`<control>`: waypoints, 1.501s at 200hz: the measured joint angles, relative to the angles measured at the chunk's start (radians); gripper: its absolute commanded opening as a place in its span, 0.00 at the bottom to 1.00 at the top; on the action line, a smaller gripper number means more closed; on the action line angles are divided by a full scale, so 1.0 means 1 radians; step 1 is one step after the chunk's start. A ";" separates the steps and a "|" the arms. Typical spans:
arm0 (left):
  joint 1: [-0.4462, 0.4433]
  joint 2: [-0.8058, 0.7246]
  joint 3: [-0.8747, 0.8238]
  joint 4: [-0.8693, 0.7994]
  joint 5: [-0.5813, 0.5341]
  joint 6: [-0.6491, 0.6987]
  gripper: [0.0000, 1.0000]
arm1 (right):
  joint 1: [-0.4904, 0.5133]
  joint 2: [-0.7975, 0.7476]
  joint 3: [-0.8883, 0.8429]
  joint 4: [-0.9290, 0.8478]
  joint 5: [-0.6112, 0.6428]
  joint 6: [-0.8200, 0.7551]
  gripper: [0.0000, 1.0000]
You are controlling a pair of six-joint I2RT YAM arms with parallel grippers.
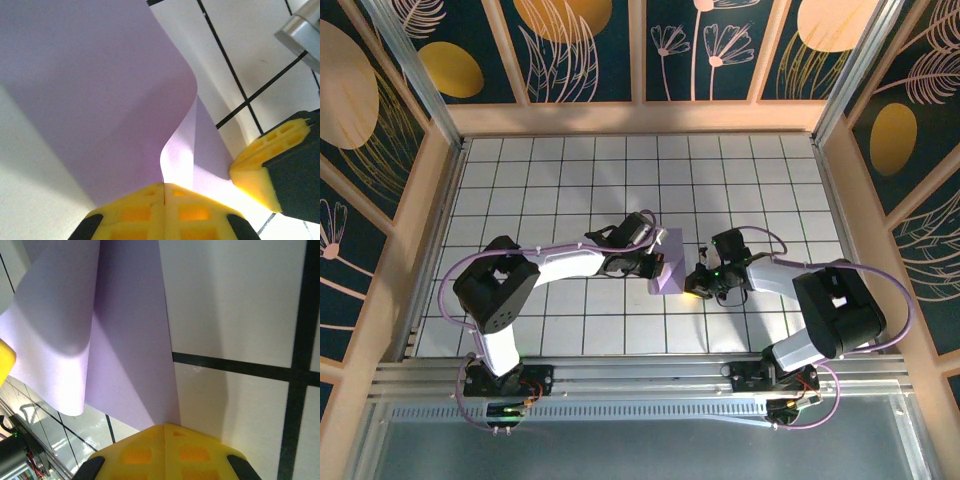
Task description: Fold a paper plane with a square sheet of paper (fold left side to right side)
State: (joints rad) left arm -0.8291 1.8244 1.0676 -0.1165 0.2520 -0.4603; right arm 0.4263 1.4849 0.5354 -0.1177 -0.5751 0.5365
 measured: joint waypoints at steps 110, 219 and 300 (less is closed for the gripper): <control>0.024 0.039 0.027 -0.035 -0.051 0.049 0.00 | 0.000 0.005 0.008 -0.012 0.002 -0.006 0.00; 0.026 0.079 0.057 -0.046 -0.063 0.064 0.00 | 0.000 0.005 0.008 -0.012 0.002 -0.006 0.00; 0.026 0.090 0.064 -0.051 -0.078 0.067 0.00 | 0.000 0.005 0.007 -0.012 0.002 -0.006 0.00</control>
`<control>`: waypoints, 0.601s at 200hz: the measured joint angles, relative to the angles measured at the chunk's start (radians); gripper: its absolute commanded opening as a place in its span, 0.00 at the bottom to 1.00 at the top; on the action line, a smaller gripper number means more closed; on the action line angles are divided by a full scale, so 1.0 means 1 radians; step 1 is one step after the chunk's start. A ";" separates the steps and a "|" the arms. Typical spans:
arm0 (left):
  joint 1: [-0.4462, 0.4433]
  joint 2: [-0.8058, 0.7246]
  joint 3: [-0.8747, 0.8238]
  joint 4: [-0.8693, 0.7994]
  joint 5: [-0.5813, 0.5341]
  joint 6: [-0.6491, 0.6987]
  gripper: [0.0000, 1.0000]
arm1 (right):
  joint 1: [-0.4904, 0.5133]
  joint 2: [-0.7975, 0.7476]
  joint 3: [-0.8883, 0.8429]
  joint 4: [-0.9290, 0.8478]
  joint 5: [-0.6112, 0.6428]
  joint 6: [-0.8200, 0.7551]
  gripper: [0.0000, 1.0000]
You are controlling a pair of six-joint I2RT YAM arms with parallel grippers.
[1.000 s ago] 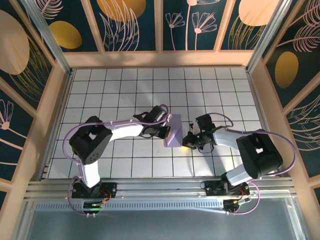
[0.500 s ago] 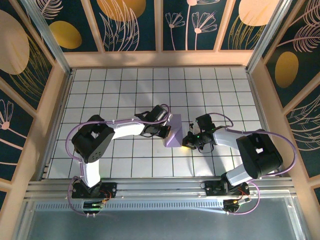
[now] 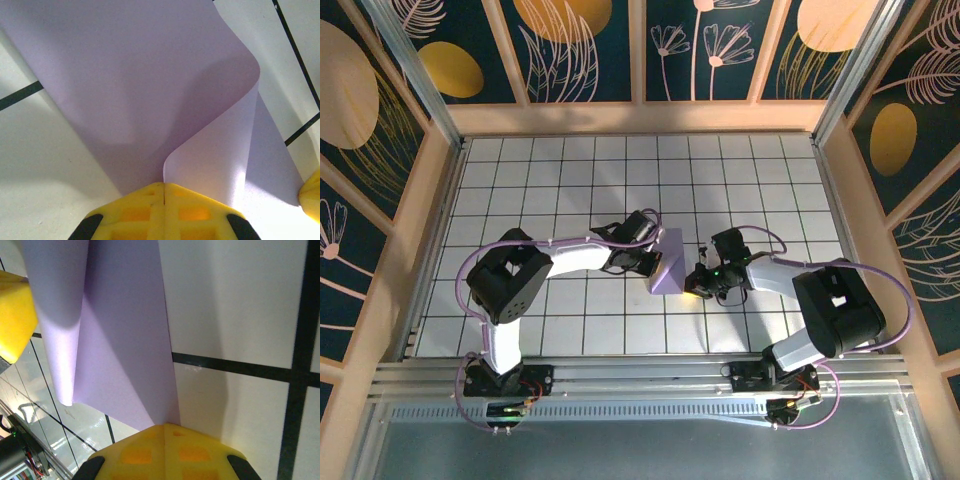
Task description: Fold a paper plane with a square sheet of paper (fold left side to right side)
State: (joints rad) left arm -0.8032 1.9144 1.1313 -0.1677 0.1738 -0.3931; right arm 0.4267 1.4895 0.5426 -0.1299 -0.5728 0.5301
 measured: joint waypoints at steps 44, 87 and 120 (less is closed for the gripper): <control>0.000 0.006 0.004 -0.001 -0.002 0.000 0.00 | 0.000 0.000 0.000 0.000 0.000 0.000 0.00; 0.000 0.006 0.004 -0.002 -0.012 0.000 0.00 | 0.000 0.000 0.000 0.000 0.000 0.000 0.00; 0.000 0.006 0.004 -0.002 -0.023 0.000 0.00 | 0.000 0.000 0.000 0.000 0.000 0.000 0.00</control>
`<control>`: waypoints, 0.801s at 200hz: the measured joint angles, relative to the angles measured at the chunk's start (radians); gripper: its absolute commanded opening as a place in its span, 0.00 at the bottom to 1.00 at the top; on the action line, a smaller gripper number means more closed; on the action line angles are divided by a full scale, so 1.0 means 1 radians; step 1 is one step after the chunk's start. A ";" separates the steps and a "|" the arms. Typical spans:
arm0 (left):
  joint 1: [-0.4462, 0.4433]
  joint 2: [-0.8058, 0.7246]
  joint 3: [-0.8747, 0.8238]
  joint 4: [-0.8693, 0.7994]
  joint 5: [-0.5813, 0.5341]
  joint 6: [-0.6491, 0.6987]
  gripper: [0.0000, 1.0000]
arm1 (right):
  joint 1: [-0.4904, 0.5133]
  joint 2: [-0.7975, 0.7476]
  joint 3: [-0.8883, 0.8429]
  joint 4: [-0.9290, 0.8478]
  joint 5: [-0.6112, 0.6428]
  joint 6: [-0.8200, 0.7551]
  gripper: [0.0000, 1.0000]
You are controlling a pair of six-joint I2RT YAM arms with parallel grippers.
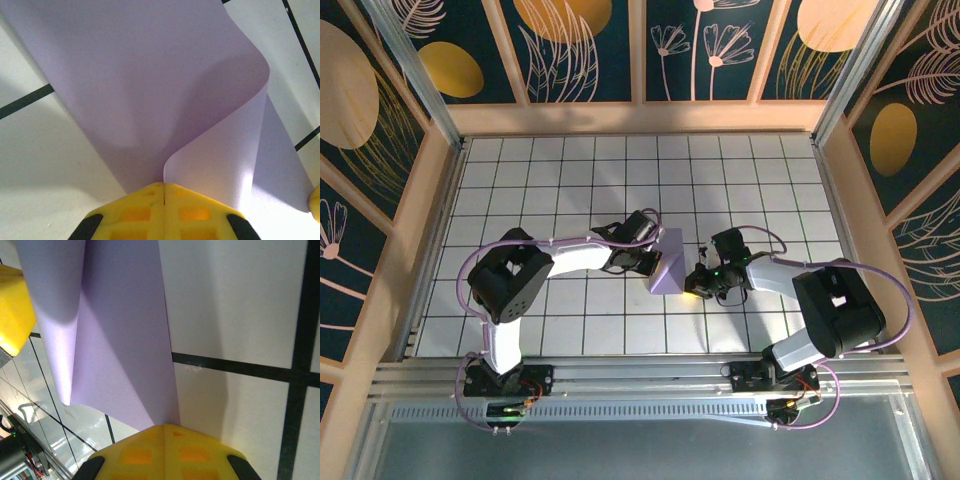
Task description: Fold a paper plane with a square sheet of paper (fold left side to right side)
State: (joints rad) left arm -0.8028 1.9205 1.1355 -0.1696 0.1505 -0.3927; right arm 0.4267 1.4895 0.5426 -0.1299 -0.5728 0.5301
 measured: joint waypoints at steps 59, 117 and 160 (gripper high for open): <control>0.000 0.003 0.005 0.000 -0.002 0.000 0.00 | 0.000 0.000 0.000 0.000 0.000 0.000 0.00; 0.000 0.013 0.008 0.000 0.003 0.000 0.00 | 0.000 0.000 0.000 0.000 0.000 0.000 0.00; 0.000 0.018 0.008 0.000 0.006 0.004 0.00 | 0.000 -0.001 0.000 0.000 -0.001 0.000 0.00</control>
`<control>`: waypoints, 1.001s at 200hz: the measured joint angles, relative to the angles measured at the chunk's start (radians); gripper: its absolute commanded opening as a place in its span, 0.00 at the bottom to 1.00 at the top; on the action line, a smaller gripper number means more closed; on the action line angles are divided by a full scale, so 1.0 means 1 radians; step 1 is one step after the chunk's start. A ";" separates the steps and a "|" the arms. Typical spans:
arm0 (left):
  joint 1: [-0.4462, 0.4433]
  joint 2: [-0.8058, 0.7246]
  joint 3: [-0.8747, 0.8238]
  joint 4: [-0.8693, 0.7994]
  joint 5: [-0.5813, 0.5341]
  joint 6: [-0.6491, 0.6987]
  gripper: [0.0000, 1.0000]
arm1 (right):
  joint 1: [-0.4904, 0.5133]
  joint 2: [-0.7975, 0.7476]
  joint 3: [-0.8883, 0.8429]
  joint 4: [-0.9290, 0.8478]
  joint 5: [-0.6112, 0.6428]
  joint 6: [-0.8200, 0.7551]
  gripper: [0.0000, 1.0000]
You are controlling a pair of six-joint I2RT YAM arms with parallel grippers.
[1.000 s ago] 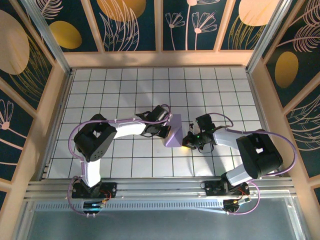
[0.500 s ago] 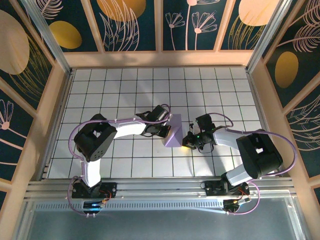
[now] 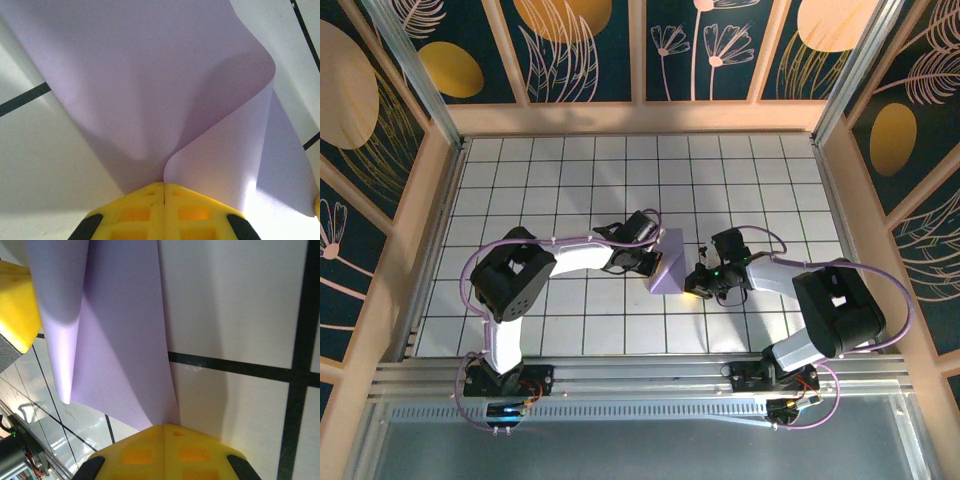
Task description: Fold a paper plane with a square sheet of paper (fold left side to right side)
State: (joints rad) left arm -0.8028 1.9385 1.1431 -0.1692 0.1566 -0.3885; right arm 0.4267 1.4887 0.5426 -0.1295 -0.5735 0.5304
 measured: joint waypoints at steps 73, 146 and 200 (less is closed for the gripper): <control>0.005 0.011 0.012 0.000 0.018 0.003 0.00 | -0.008 -0.146 0.001 0.024 -0.023 0.038 0.00; 0.005 0.013 0.013 0.000 0.018 0.003 0.00 | 0.023 -0.002 0.059 0.229 -0.033 0.172 0.00; 0.005 0.013 0.013 0.000 0.019 0.003 0.00 | 0.045 0.105 0.108 0.291 -0.028 0.193 0.00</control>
State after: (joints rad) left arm -0.7982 1.9511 1.1561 -0.1688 0.1753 -0.3851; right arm 0.4713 1.5936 0.6506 0.1619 -0.6018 0.7238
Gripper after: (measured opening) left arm 0.044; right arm 0.051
